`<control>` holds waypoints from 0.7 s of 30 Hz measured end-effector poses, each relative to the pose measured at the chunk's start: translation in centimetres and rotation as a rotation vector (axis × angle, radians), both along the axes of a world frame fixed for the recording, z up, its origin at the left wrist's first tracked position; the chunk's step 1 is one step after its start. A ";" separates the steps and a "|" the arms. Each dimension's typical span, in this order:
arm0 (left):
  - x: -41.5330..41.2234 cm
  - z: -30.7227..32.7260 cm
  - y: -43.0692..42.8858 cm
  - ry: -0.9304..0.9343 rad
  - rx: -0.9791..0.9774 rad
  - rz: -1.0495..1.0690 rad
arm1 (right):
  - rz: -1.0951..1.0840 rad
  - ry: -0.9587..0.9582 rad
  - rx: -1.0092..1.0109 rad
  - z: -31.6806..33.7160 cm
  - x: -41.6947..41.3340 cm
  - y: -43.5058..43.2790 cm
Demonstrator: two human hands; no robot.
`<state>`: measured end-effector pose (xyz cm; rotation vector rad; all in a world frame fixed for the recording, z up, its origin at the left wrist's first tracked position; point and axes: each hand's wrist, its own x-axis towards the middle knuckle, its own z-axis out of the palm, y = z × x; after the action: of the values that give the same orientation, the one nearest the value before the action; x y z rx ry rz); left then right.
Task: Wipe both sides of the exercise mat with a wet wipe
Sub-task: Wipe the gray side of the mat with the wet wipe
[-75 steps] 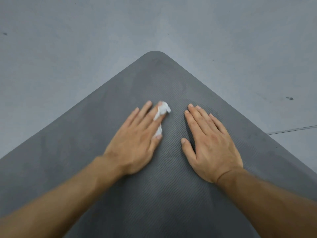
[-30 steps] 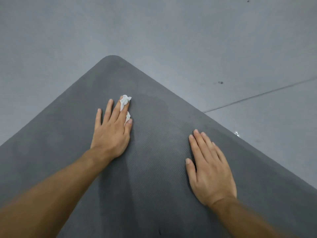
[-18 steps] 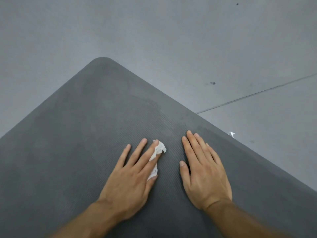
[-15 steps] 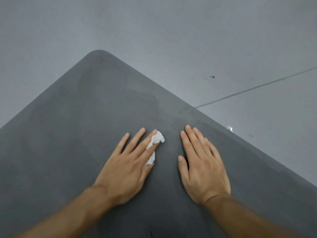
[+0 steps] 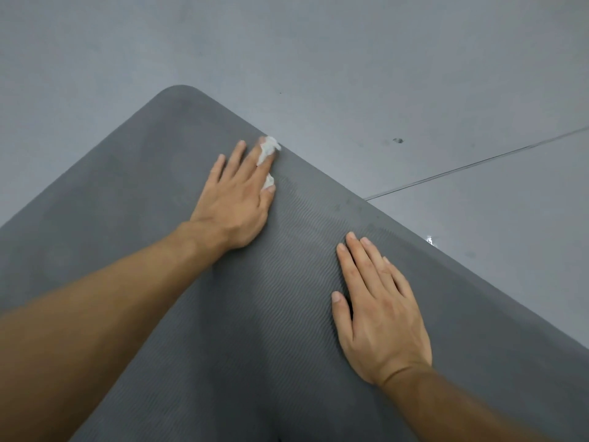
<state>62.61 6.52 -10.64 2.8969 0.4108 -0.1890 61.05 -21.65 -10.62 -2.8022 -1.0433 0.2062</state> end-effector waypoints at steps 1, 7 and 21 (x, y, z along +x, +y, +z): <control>-0.6 0.0 -0.9 -0.019 0.017 -0.072 | 0.000 -0.001 -0.001 0.0 0.0 0.0; -7.4 0.9 -7.3 0.021 0.035 -0.480 | -0.002 0.002 0.013 -0.2 0.0 0.0; -3.0 0.3 -0.4 0.020 -0.001 -0.197 | 0.001 0.013 0.004 0.0 0.1 0.0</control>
<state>59.59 6.10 -10.37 2.9338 0.1275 -0.2485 61.17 -21.68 -10.64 -2.7927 -1.0417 0.2219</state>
